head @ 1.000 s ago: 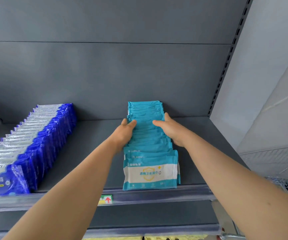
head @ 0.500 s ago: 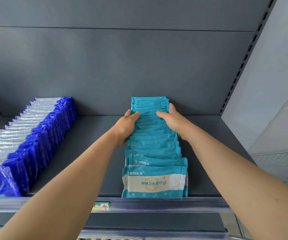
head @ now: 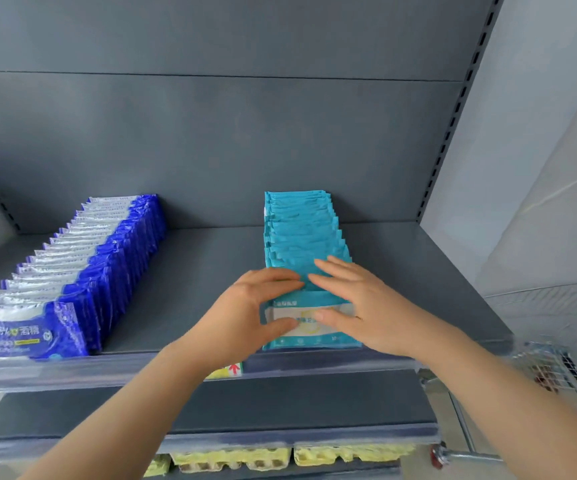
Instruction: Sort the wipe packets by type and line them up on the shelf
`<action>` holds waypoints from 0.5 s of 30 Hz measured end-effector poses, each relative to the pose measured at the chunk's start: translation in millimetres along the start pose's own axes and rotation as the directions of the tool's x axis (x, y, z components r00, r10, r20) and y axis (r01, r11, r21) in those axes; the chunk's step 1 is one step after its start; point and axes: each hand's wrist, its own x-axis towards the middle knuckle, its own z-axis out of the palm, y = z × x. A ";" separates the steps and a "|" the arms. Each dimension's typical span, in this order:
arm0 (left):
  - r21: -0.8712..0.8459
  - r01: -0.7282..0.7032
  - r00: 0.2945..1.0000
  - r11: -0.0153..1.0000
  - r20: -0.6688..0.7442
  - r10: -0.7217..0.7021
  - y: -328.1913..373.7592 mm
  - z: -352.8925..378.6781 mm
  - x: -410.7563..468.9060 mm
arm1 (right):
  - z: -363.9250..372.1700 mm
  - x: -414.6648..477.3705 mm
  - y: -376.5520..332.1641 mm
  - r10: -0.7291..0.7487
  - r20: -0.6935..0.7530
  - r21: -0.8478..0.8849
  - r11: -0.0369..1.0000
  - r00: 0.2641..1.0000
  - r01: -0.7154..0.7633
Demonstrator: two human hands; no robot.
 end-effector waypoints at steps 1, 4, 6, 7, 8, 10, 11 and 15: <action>0.035 -0.007 1.000 0.999 -0.016 0.007 -2.2 3.2 -1.6 | 3.9 -1.6 0.5 -0.001 -0.015 -0.049 0.999 1.000 0.000; 0.070 0.001 0.998 0.998 -0.056 0.003 -8.9 8.1 -4.5 | 11.5 -4.3 4.1 0.021 -0.083 -0.101 0.994 0.996 -0.030; 0.062 0.011 0.998 0.998 -0.064 -0.007 -9.5 9.2 -5.5 | 15.2 -6.4 5.0 0.044 -0.099 -0.106 0.993 0.994 -0.054; 0.059 0.019 0.998 0.998 -0.069 -0.015 -9.1 9.2 -4.7 | 16.8 -7.6 4.8 0.054 -0.102 -0.104 0.992 0.993 -0.064; 0.051 0.022 0.997 0.998 -0.075 -0.018 -8.7 9.3 -3.5 | 18.9 -8.6 4.7 0.058 -0.109 -0.096 0.993 0.992 -0.069; 0.038 0.036 0.997 0.999 -0.073 -0.033 -6.8 8.9 -1.9 | 21.7 -10.7 3.7 0.080 -0.107 -0.061 0.994 0.991 -0.087; 0.028 0.052 0.997 0.998 -0.064 -0.050 -5.7 8.2 -1.8 | 20.7 -11.4 2.7 0.093 -0.105 -0.050 0.994 0.990 -0.098; -0.003 0.094 0.995 0.996 -0.042 -0.094 0.7 11.7 -7.9 | 20.5 -10.6 -1.5 0.105 -0.097 -0.086 0.990 0.990 -0.113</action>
